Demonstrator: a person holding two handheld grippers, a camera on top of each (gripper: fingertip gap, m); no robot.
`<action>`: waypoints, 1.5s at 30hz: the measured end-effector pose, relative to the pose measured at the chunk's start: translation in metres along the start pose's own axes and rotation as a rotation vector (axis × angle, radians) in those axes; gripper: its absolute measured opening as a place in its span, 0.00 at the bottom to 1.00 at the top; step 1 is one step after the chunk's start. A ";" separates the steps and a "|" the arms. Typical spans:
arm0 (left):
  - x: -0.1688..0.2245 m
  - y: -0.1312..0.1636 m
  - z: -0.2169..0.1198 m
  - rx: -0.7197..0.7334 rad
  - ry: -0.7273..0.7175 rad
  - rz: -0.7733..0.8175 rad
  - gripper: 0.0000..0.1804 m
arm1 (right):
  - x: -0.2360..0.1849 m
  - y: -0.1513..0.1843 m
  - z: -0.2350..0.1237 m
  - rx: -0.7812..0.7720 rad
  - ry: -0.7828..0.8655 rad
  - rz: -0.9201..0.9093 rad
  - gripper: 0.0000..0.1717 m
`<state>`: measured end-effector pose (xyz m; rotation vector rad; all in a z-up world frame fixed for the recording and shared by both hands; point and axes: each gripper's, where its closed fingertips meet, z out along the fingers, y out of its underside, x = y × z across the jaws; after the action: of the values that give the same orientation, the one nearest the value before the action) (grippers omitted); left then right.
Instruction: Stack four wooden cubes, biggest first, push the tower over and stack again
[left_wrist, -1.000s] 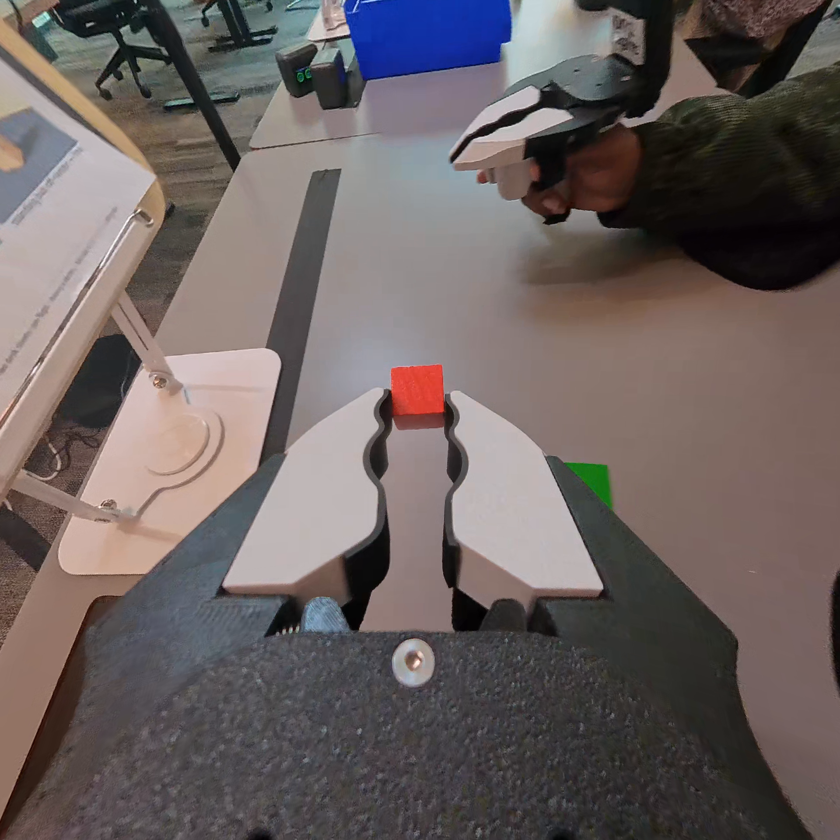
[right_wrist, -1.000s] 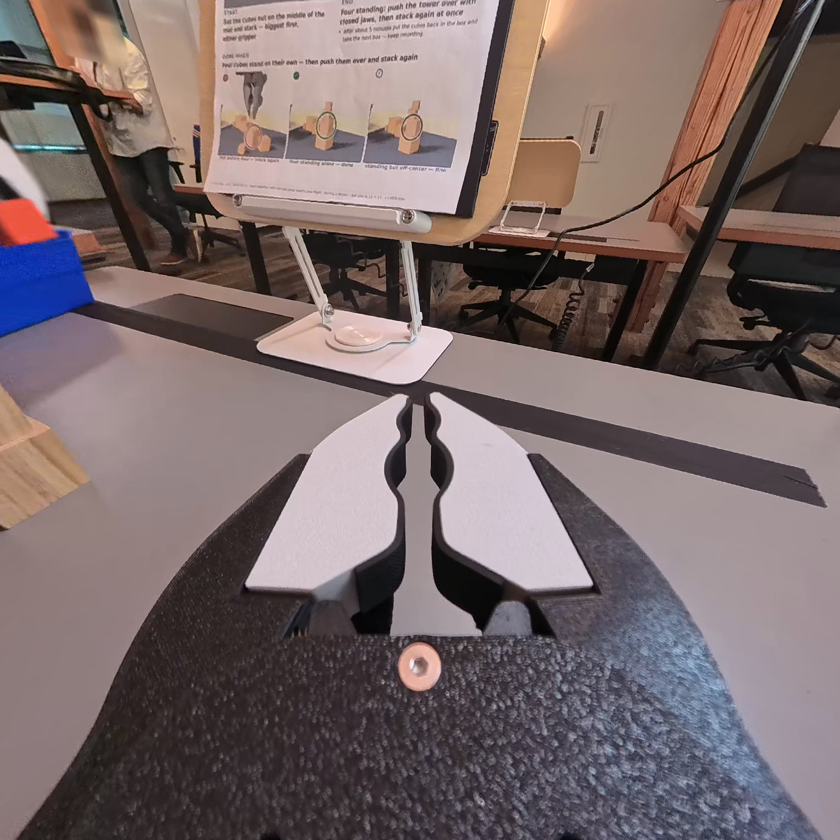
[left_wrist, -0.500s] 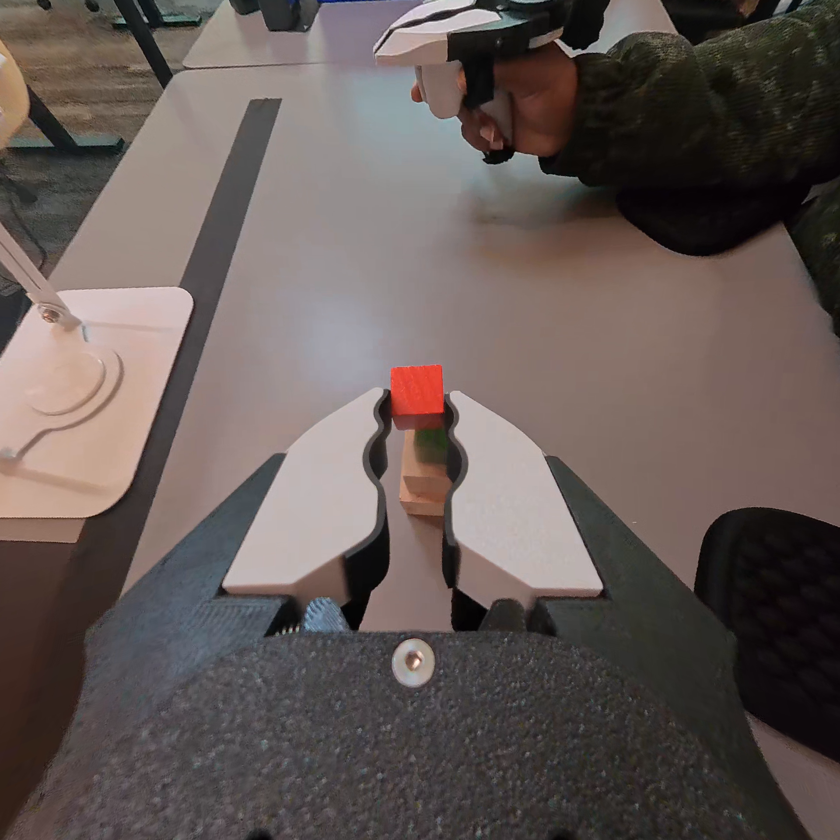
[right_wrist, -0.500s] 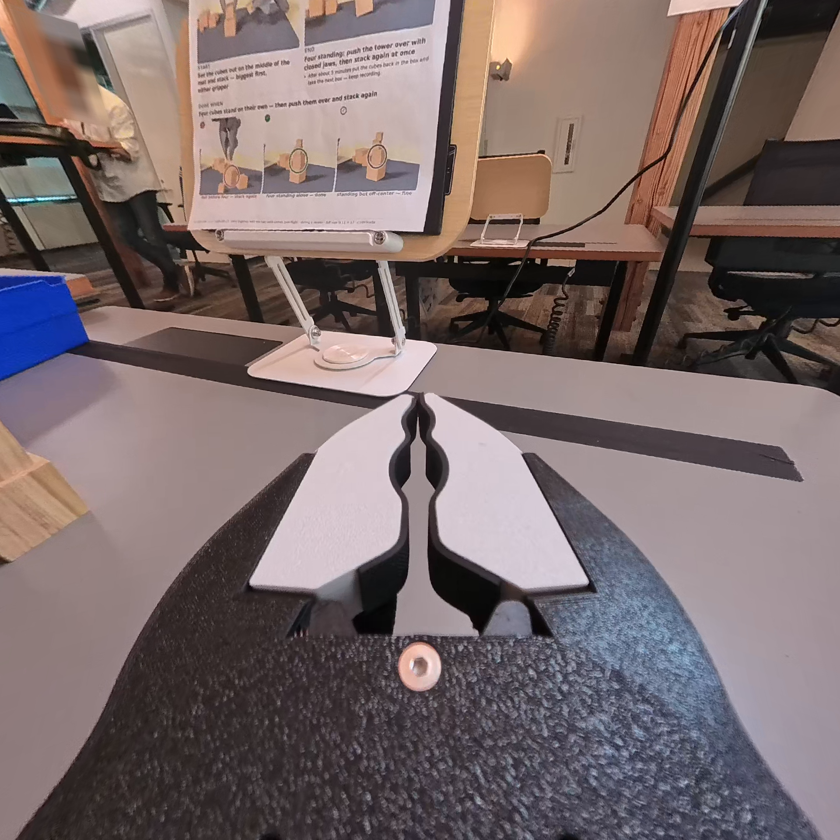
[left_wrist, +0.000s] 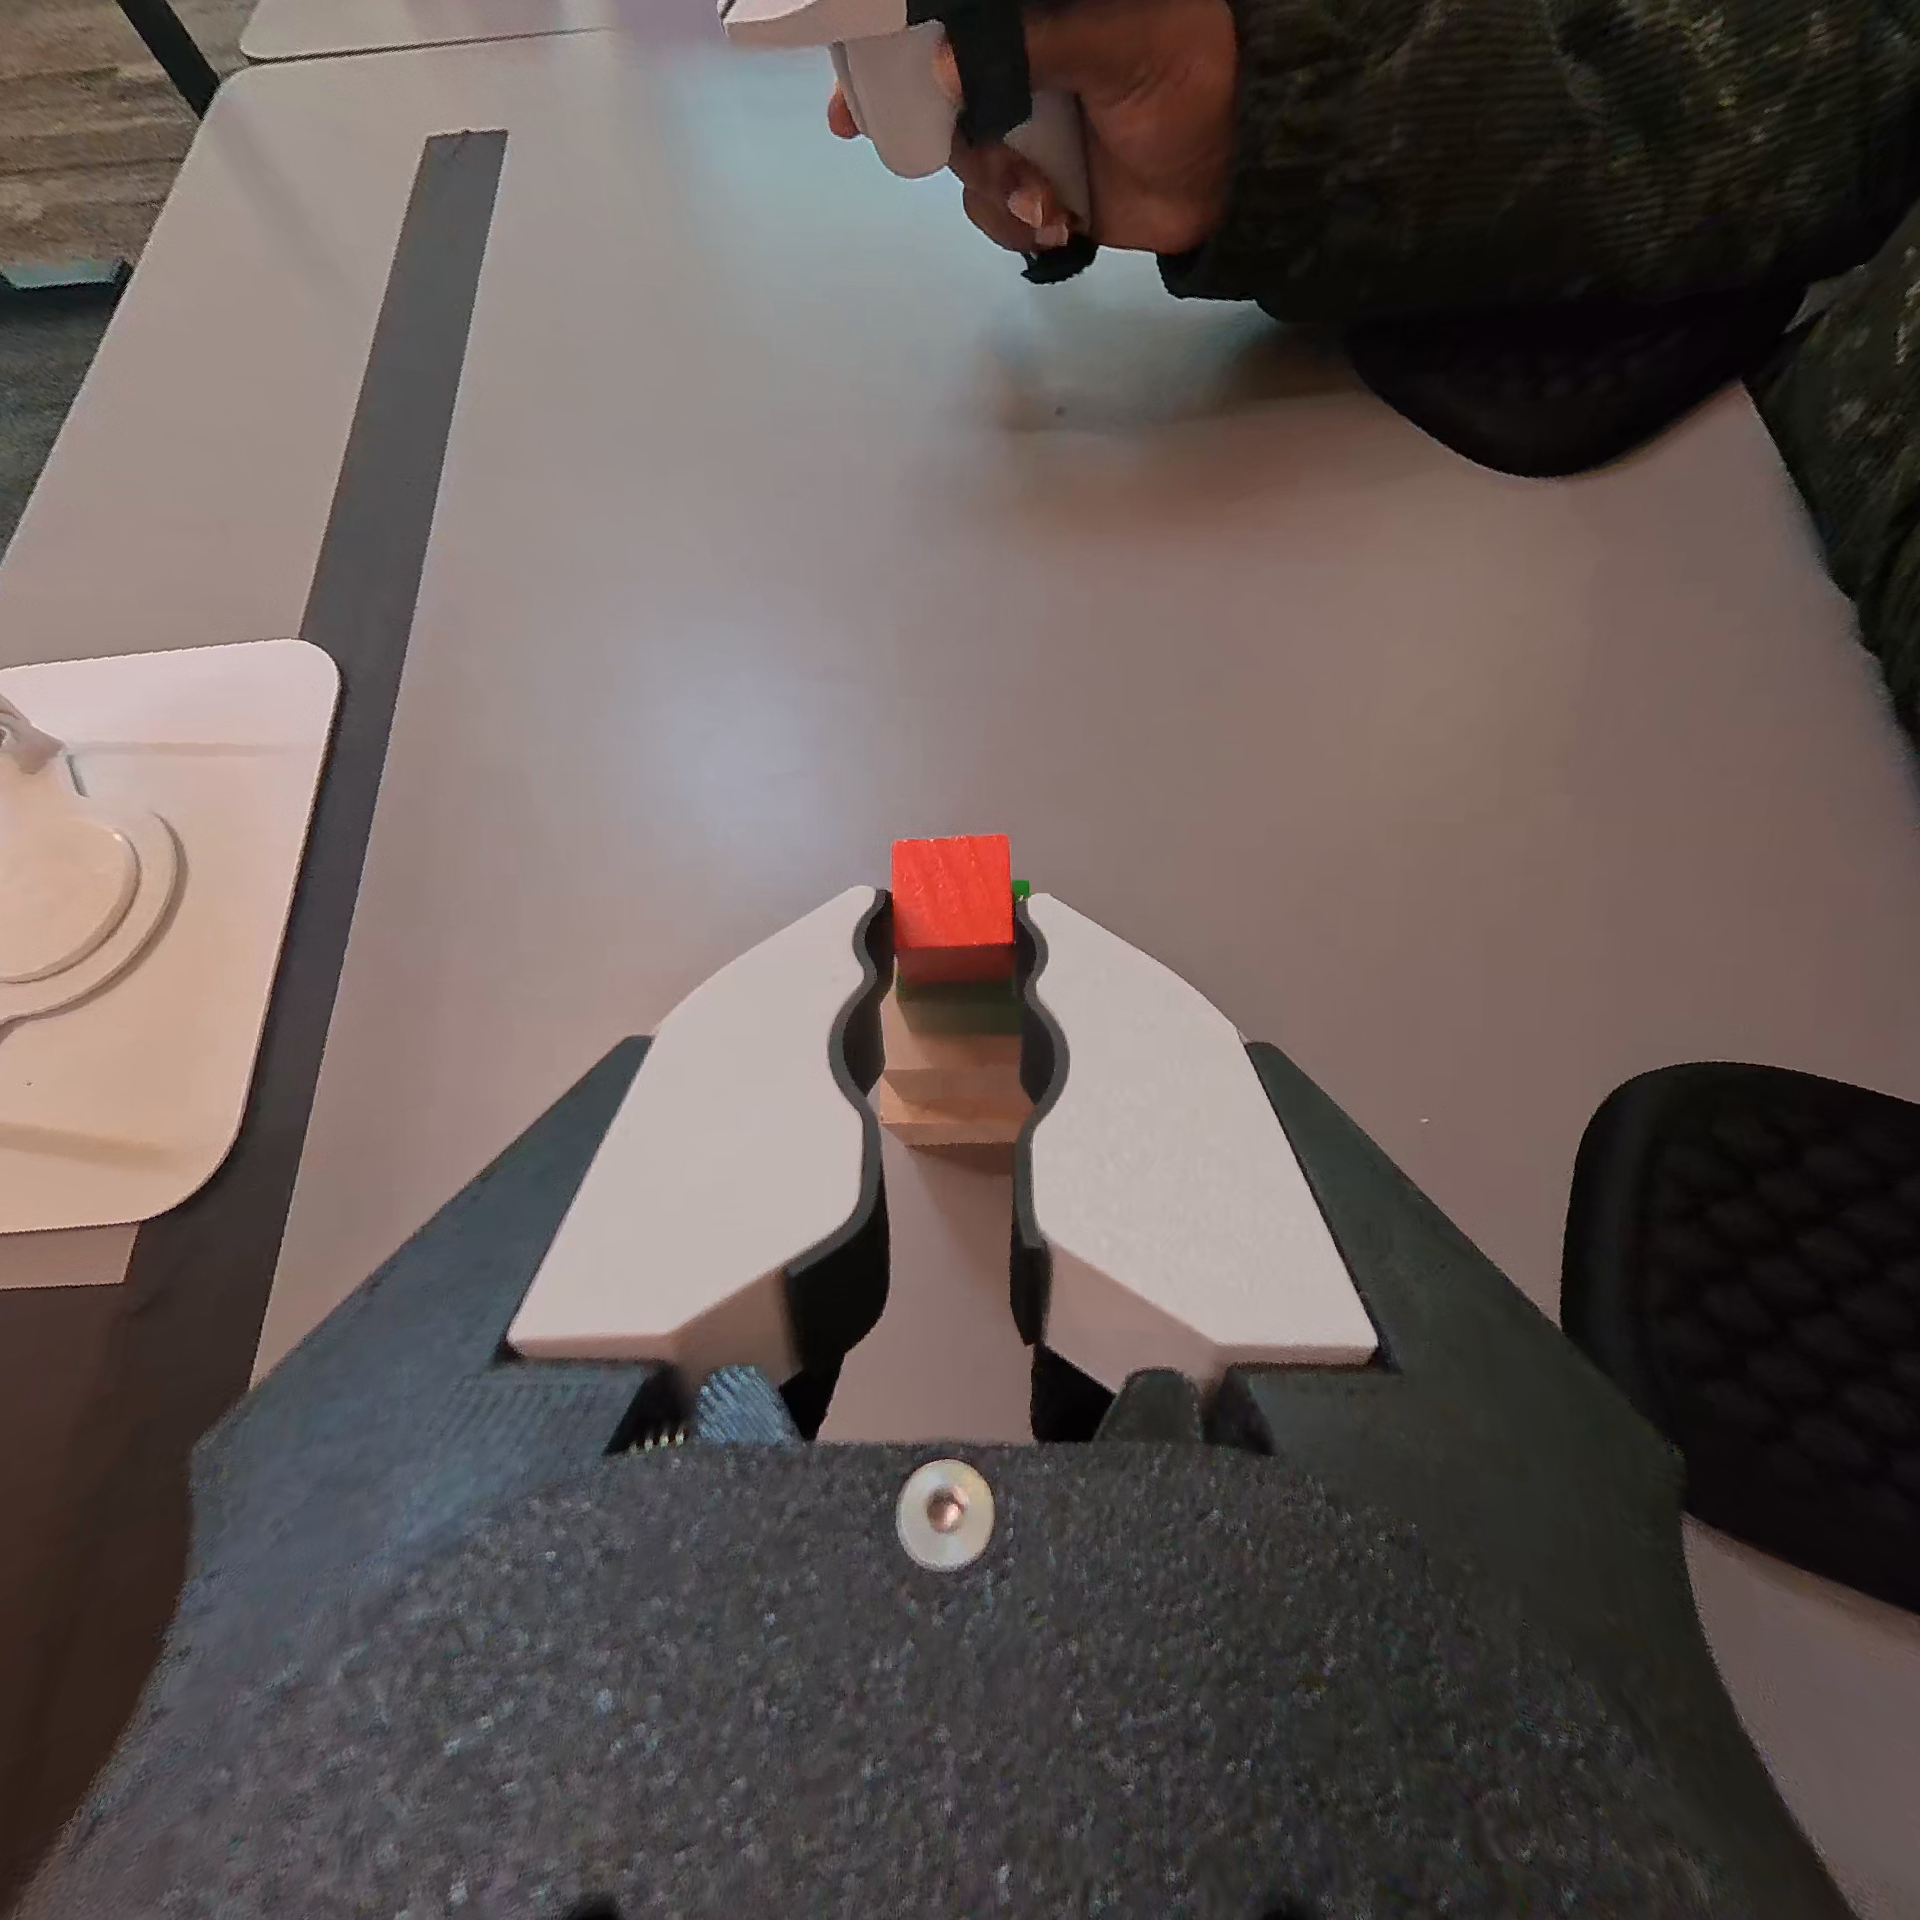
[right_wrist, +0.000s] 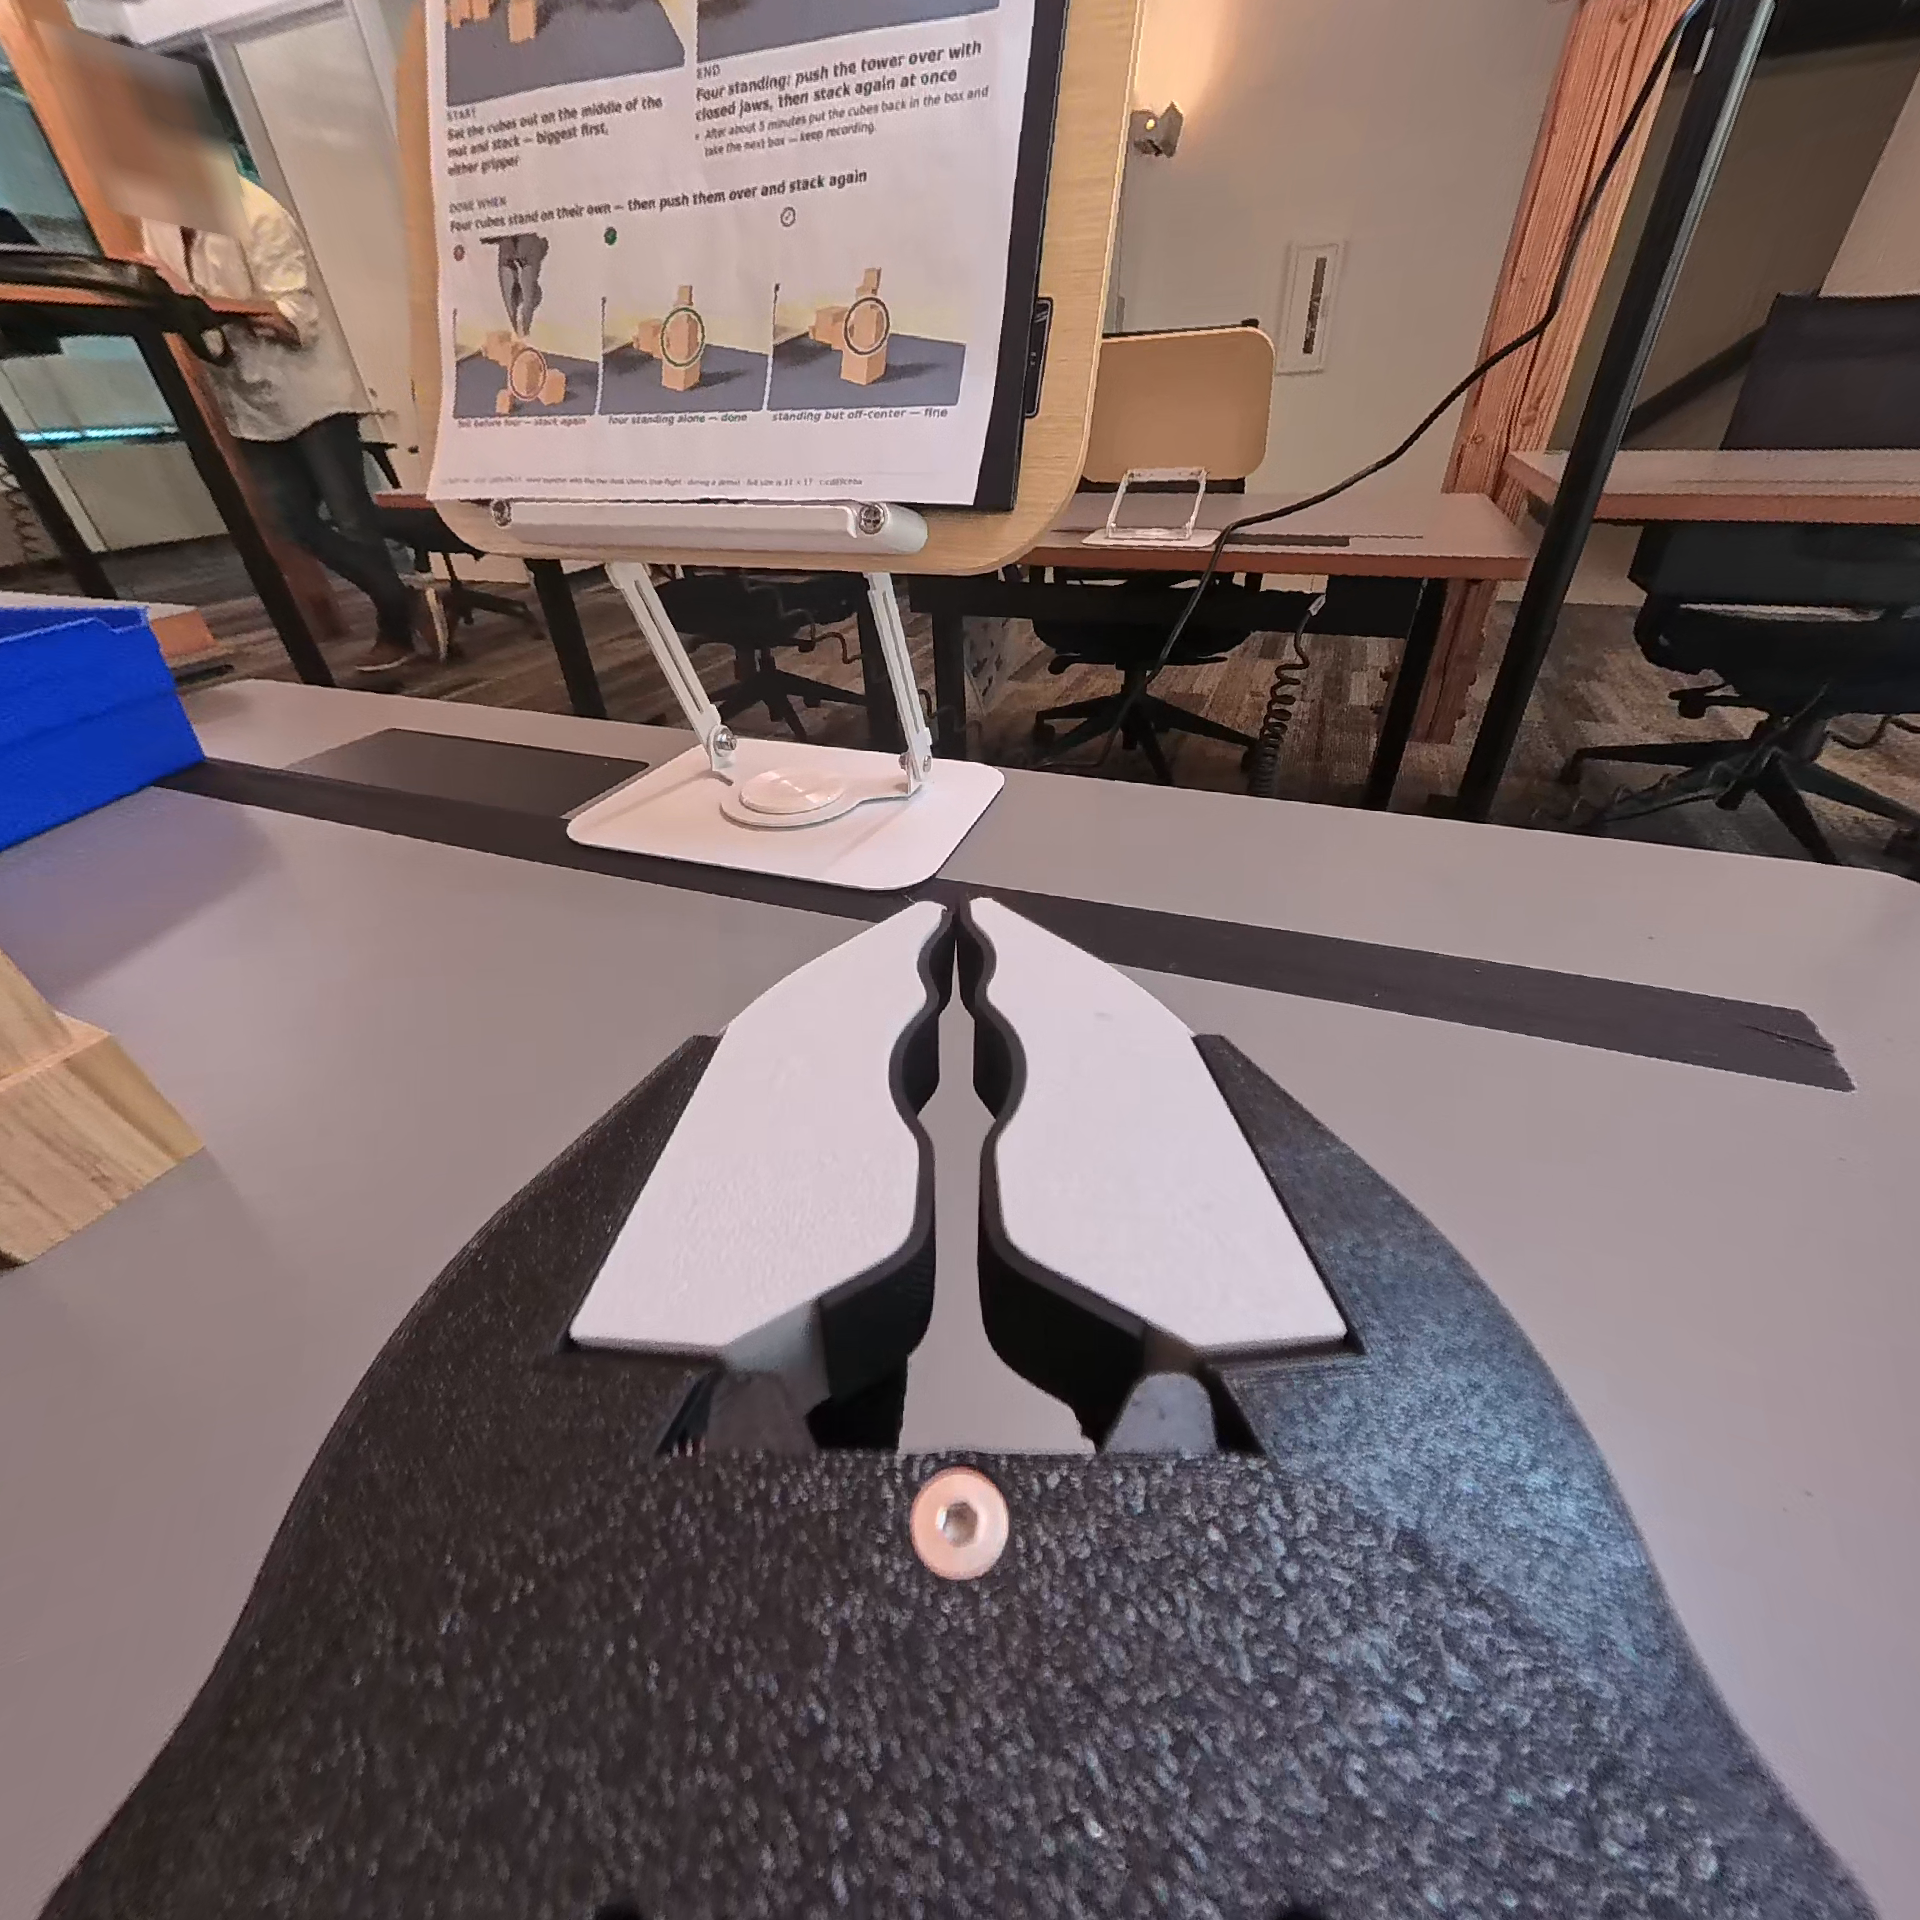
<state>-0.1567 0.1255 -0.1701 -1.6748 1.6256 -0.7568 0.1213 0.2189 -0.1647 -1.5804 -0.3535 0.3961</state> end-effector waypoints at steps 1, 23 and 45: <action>0.001 0.001 0.000 -0.008 0.007 0.002 0.12 | 0.000 0.000 0.000 -0.001 -0.001 0.000 0.00; -0.031 -0.057 -0.078 0.530 -0.366 -0.105 0.10 | 0.002 -0.008 -0.004 0.024 0.016 -0.016 0.01; -0.017 0.005 -0.076 0.625 -1.155 -0.622 0.00 | 0.005 -0.020 -0.007 0.063 0.020 0.018 0.02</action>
<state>-0.2210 0.1376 -0.1276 -1.6030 0.0504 -0.3403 0.1294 0.2156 -0.1445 -1.5263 -0.3090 0.4015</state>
